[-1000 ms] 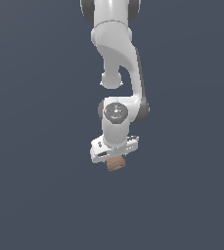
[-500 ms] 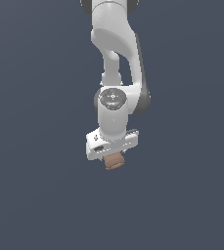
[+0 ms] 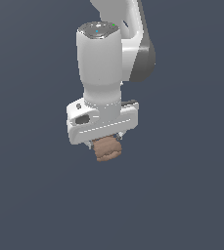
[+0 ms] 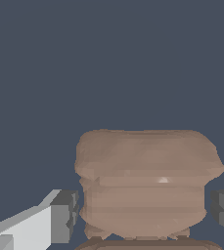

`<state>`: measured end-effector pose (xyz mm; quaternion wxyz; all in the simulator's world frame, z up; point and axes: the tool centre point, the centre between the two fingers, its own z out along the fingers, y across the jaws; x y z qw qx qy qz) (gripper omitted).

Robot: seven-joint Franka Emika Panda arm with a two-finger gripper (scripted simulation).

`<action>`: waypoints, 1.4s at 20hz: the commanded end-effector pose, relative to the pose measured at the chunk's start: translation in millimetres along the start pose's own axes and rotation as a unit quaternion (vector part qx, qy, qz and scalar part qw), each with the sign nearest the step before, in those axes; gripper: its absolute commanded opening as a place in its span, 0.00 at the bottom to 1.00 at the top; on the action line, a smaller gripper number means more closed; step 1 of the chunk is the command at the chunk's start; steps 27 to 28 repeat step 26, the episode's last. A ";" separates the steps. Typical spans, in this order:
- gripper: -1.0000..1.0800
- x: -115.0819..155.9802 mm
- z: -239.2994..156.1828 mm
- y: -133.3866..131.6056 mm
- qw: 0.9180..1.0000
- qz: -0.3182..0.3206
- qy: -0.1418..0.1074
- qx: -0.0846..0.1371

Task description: Pick up the object and move it to a goal position.

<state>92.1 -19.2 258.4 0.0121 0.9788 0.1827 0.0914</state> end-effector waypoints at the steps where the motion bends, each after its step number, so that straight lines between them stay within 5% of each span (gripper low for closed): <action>1: 0.00 7.8 -41.4 9.9 1.000 -0.005 0.016 -0.005; 14: 0.00 29.9 -194.8 44.9 0.997 -0.020 0.073 -0.020; 28: 0.00 32.9 -216.1 50.4 0.996 -0.021 0.082 -0.022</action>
